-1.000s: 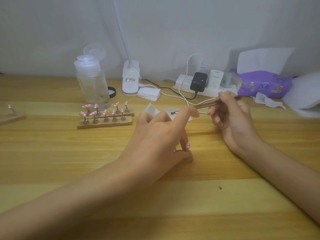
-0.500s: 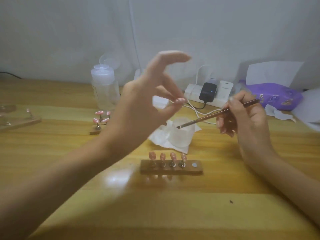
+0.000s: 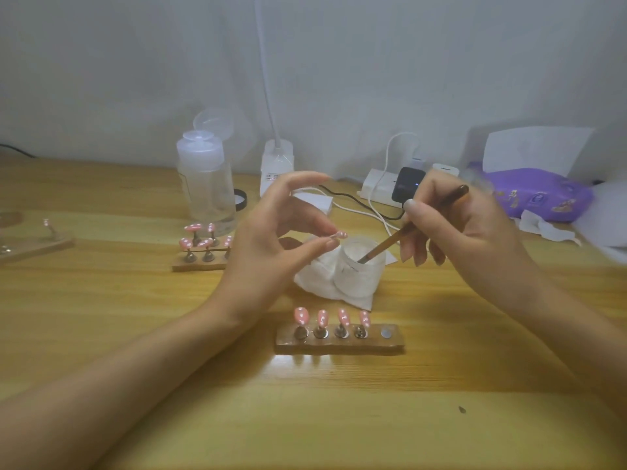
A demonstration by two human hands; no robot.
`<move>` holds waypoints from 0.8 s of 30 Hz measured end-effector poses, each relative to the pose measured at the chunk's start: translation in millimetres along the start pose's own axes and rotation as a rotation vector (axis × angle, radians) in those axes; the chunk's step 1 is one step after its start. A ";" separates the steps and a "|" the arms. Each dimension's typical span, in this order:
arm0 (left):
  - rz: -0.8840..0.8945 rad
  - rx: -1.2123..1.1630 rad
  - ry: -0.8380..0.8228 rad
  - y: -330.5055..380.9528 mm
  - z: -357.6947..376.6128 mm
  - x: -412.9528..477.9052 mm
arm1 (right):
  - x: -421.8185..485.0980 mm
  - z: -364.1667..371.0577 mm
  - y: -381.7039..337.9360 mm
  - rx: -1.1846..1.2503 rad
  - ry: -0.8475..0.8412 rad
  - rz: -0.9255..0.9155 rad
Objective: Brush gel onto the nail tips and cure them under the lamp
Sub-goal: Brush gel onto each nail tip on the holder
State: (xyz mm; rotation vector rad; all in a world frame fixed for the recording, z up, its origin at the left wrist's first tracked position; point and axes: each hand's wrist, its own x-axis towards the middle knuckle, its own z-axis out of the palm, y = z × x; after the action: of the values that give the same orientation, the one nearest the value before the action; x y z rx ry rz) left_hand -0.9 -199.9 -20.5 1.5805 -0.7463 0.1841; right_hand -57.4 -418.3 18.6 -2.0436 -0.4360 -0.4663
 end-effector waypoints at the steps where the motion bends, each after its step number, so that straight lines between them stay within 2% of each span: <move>1: 0.003 -0.001 0.000 -0.4 0.5 -0.3 | 0.0 -0.4 0.3 0.005 0.002 0.008; 7: 0.014 0.028 0.008 0.4 2.2 -2.4 | 0.1 -10.5 4.8 0.136 0.179 0.047; 12: -0.001 0.045 0.008 0.1 1.9 -3.7 | -13.3 -7.6 22.9 0.319 0.336 0.154; 18: -0.014 0.039 -0.005 -2.2 0.2 -5.4 | -20.5 0.1 37.7 0.559 0.427 0.301; 24: -0.027 0.076 -0.010 -3.6 1.1 -5.8 | -18.6 -0.6 38.6 0.678 0.469 0.375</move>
State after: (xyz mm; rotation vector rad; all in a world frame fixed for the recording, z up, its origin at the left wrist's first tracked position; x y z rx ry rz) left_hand -3.7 -199.0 -26.8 1.6641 -0.7323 0.1869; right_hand -54.9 -439.4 -18.7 -1.2639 0.0803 -0.4664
